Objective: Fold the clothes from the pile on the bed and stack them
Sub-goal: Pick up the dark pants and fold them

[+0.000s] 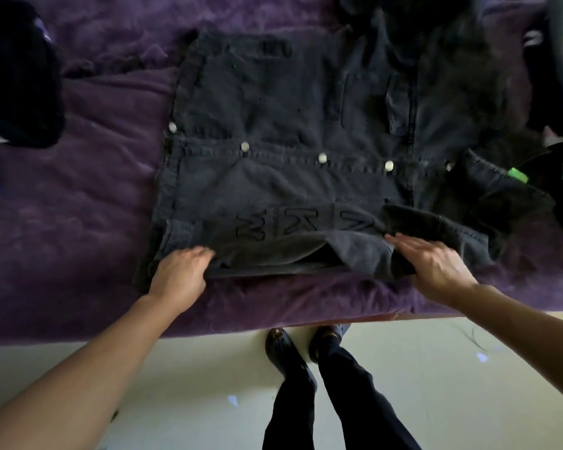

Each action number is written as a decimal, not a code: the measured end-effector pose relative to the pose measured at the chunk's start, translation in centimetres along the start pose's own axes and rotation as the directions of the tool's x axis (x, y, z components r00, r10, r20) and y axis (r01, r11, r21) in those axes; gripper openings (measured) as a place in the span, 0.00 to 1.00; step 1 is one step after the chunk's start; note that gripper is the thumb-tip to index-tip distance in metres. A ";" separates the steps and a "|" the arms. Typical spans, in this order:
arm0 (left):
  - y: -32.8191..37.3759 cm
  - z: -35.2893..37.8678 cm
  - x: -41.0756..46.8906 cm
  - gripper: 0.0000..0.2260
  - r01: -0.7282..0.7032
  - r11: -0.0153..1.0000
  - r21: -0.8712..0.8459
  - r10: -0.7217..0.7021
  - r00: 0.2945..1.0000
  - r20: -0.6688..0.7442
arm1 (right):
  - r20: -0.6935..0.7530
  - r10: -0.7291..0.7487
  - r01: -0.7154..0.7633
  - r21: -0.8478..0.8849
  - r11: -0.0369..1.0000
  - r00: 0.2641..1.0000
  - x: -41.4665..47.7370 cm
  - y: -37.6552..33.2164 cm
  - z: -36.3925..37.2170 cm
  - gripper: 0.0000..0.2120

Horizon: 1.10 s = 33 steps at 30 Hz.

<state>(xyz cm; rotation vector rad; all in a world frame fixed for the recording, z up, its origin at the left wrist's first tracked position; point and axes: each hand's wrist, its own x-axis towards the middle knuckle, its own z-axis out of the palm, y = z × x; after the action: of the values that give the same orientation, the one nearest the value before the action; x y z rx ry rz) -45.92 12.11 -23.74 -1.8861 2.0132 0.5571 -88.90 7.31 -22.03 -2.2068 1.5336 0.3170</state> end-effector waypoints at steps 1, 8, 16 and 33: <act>-0.1 -1.5 0.0 0.26 -0.003 1.000 -0.011 0.004 0.997 0.076 | 0.056 0.044 -0.044 -0.002 0.999 0.997 -0.2 -0.1 -1.1 0.36; -1.1 -14.7 6.5 0.11 0.048 0.950 -0.308 0.065 0.936 0.347 | 0.370 0.124 -0.248 0.309 0.918 0.921 6.2 2.1 -11.6 0.09; -3.6 -25.0 22.1 0.04 0.147 0.898 -0.415 -0.178 0.983 -0.036 | 0.130 0.302 -0.325 0.503 0.801 0.944 22.2 8.2 -20.4 0.07; 3.9 -14.5 38.6 0.28 0.159 0.987 0.010 -0.156 0.974 -0.162 | -0.174 -0.131 0.095 -0.203 0.975 0.976 33.4 12.5 -12.4 0.31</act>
<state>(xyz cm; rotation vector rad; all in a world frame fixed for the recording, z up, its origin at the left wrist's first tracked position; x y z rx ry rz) -52.23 -28.40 -29.71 -2.1136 1.9316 0.3481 -89.16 -29.94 -27.89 -2.5289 1.5183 0.2371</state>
